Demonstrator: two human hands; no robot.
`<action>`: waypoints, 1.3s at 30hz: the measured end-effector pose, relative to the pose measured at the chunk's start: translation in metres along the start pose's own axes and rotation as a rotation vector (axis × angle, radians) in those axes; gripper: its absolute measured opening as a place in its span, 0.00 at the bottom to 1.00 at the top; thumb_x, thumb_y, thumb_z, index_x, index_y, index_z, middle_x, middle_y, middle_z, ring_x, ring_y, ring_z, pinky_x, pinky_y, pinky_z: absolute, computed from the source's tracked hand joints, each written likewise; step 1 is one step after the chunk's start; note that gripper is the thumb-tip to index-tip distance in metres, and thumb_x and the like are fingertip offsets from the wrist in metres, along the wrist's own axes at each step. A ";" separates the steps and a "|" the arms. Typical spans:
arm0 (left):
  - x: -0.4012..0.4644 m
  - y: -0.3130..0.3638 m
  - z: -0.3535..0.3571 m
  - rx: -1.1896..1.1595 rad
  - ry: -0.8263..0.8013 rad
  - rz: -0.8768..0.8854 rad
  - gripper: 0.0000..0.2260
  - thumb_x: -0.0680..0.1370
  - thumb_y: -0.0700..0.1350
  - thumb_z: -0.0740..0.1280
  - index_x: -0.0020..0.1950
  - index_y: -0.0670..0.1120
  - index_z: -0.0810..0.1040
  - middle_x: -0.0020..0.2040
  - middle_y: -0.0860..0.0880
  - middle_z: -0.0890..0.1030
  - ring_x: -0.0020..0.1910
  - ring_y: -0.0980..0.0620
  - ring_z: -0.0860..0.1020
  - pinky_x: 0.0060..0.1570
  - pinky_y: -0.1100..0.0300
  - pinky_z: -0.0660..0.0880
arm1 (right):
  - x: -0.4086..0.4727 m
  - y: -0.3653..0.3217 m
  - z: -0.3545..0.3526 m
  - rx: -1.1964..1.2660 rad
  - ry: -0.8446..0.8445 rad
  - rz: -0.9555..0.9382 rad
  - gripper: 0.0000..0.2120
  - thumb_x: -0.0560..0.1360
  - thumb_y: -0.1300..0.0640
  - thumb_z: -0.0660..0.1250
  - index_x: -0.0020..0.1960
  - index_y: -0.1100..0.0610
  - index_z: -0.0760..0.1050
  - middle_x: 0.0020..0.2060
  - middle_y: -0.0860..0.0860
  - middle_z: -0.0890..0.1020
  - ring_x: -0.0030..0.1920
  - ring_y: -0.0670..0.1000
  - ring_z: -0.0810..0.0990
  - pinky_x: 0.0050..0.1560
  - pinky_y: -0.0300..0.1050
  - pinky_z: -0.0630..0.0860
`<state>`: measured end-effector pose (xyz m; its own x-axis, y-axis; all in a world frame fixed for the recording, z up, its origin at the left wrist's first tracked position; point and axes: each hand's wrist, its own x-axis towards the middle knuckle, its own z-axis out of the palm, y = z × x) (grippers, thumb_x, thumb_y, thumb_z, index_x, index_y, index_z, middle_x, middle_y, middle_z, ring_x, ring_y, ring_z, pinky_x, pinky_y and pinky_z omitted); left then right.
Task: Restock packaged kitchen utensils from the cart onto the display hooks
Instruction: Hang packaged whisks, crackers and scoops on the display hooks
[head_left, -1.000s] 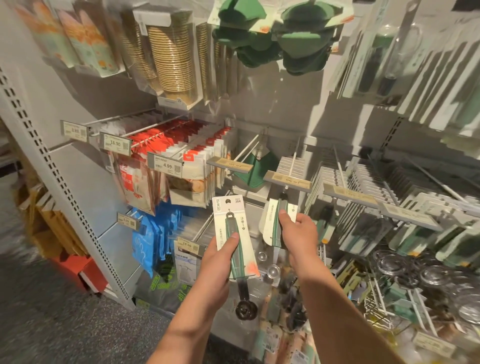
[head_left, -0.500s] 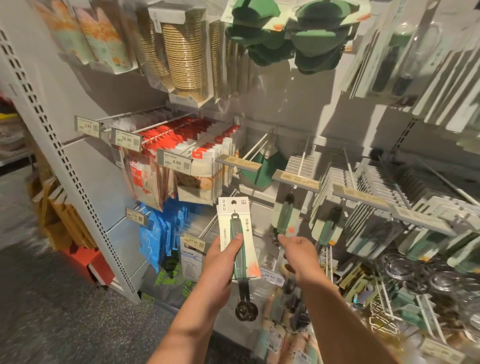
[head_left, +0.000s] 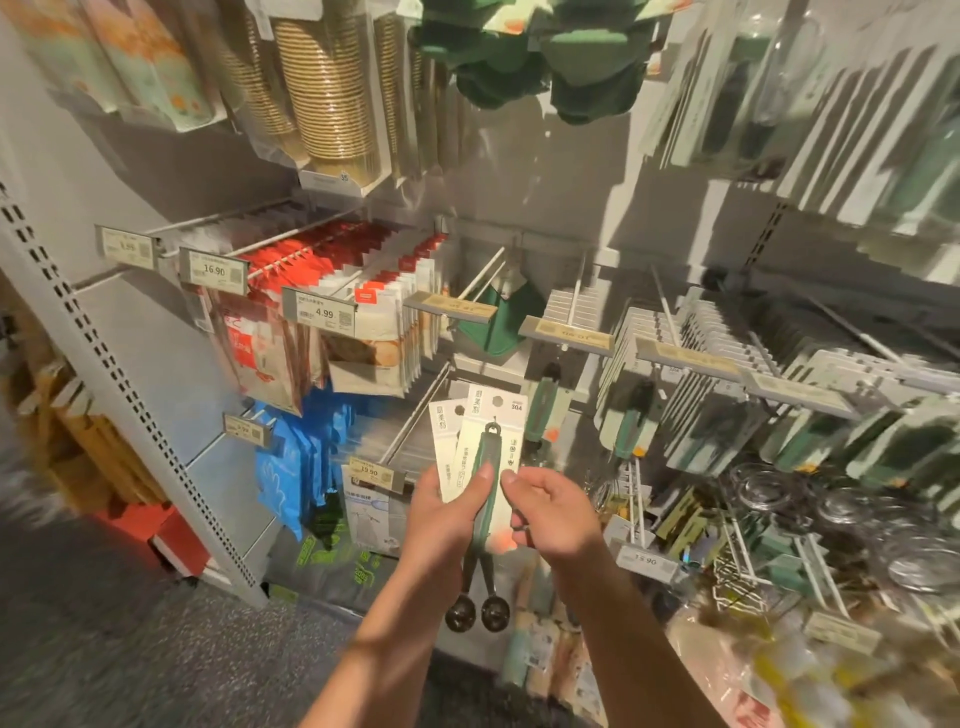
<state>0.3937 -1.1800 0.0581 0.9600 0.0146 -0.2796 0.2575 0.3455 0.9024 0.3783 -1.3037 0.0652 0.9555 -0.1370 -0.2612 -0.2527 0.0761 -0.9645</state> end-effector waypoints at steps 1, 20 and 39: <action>-0.002 -0.001 0.000 0.010 -0.007 0.002 0.08 0.80 0.39 0.71 0.59 0.46 0.81 0.49 0.44 0.88 0.47 0.40 0.87 0.47 0.45 0.84 | -0.001 0.002 0.000 0.023 -0.004 0.007 0.08 0.83 0.58 0.67 0.52 0.64 0.79 0.26 0.45 0.80 0.28 0.42 0.78 0.31 0.37 0.74; -0.011 0.001 -0.011 0.033 -0.004 -0.068 0.09 0.85 0.45 0.64 0.63 0.53 0.79 0.53 0.54 0.88 0.54 0.53 0.85 0.60 0.47 0.80 | -0.012 -0.011 -0.006 0.235 0.133 0.083 0.14 0.82 0.46 0.67 0.63 0.53 0.76 0.51 0.51 0.86 0.49 0.51 0.87 0.48 0.57 0.85; 0.005 0.012 -0.007 0.069 0.001 -0.033 0.09 0.84 0.42 0.66 0.62 0.51 0.80 0.54 0.51 0.88 0.56 0.48 0.85 0.64 0.41 0.78 | 0.052 -0.044 -0.015 -0.061 0.364 -0.120 0.08 0.82 0.49 0.67 0.57 0.52 0.76 0.51 0.47 0.84 0.49 0.49 0.81 0.57 0.50 0.76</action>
<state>0.4006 -1.1695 0.0657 0.9506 0.0055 -0.3104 0.2965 0.2801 0.9130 0.4368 -1.3287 0.0934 0.8650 -0.4841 -0.1322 -0.1615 -0.0191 -0.9867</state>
